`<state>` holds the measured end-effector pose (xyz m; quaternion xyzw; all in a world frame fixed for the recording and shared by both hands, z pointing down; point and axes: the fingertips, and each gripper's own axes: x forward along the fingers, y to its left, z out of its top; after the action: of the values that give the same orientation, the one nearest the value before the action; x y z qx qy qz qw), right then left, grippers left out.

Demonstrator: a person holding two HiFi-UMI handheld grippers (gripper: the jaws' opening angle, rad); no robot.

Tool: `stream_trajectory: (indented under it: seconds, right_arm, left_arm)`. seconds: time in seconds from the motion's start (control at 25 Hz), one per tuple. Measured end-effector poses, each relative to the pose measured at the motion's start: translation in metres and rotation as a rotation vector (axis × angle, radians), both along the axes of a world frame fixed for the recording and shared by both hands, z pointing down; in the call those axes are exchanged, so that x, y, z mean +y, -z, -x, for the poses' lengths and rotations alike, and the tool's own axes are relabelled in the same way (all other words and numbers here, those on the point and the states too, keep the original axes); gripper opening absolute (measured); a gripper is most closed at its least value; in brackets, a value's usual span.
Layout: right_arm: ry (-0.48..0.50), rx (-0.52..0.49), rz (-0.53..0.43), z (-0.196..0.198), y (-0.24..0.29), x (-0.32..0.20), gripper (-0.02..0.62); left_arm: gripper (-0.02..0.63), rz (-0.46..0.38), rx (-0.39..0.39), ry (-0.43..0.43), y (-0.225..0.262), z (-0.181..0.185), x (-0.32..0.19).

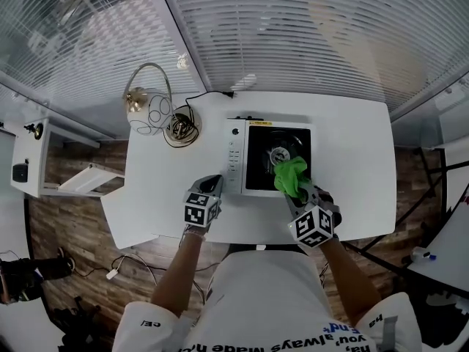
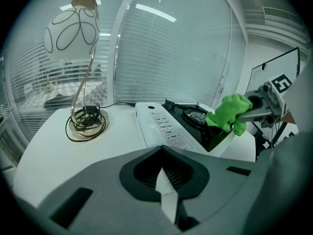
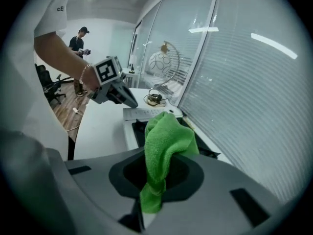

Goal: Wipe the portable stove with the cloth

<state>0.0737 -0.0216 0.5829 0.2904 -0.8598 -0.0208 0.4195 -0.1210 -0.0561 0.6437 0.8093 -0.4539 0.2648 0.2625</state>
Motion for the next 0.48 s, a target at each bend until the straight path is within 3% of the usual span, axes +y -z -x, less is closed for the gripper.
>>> stream_trajectory:
  seconds: [0.2,0.48]
  right_arm:
    - [0.099,0.107,0.115,0.019,-0.054,0.016,0.040]
    - [0.163,0.092,0.134,0.047,-0.057,0.017,0.040]
  left_arm:
    - [0.011,0.000,0.001,0.001,0.000,-0.001,-0.001]
    - [0.011,0.000,0.007,0.008,0.001,-0.001,-0.001]
